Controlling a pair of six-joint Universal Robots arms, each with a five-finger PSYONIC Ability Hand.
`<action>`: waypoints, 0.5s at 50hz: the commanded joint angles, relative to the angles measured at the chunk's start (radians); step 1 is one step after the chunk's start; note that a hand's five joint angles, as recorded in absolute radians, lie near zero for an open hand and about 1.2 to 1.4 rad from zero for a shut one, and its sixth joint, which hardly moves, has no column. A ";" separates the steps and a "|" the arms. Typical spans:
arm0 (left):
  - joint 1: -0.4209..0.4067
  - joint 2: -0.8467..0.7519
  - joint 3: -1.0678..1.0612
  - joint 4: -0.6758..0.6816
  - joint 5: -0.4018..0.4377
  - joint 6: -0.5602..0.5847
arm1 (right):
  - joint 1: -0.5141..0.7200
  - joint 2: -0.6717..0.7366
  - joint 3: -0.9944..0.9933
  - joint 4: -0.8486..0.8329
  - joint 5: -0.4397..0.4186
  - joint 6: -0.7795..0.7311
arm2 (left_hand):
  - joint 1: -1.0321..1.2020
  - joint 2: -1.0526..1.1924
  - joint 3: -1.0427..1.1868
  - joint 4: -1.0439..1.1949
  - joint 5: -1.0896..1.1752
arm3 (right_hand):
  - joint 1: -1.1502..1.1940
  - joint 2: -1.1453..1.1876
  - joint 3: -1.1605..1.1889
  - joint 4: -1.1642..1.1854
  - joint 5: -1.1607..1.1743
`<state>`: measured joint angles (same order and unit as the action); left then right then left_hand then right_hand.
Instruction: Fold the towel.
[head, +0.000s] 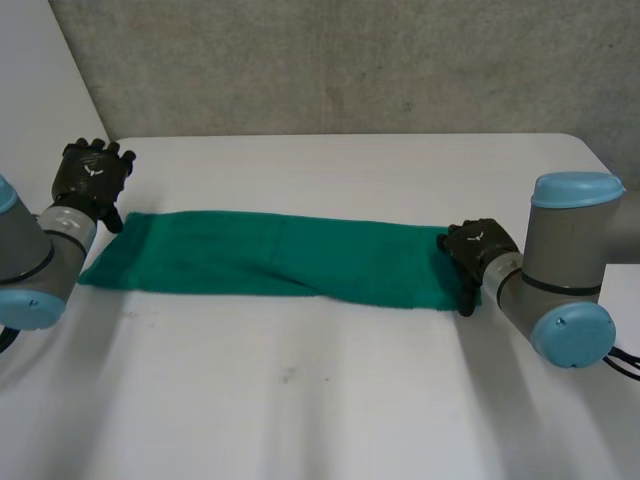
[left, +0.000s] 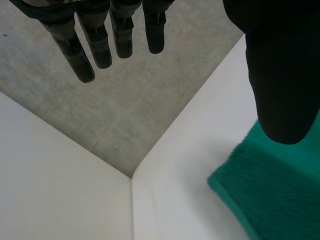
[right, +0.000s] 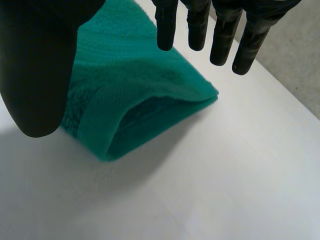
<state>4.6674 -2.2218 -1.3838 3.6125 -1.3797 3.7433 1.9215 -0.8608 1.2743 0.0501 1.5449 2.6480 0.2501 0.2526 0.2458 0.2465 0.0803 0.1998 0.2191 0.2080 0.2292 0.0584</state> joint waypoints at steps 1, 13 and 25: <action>-0.007 0.102 -0.127 -0.001 0.001 -0.046 | -0.013 0.008 0.020 -0.004 0.000 -0.002 | 0.028 0.026 0.032 0.032 0.023 | 0.175 0.156 0.167 0.146 0.142; -0.009 0.165 -0.199 -0.003 0.001 -0.074 | -0.125 0.006 0.017 -0.058 0.015 -0.029 | 0.005 0.002 0.009 0.008 0.000 | 1.196 1.177 1.188 1.167 1.163; -0.006 0.220 -0.268 -0.005 0.004 -0.074 | -0.317 -0.053 -0.049 -0.062 0.072 -0.467 | -0.025 -0.027 -0.021 -0.021 -0.030 | 1.196 1.177 1.188 1.167 1.163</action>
<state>4.6624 -2.0248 -1.6219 3.6089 -1.3764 3.6692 1.6594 -0.8973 1.2748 0.0003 1.5952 2.3845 0.2418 0.2403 0.2399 0.2363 0.0572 0.9485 1.1712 1.1800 1.1904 0.9753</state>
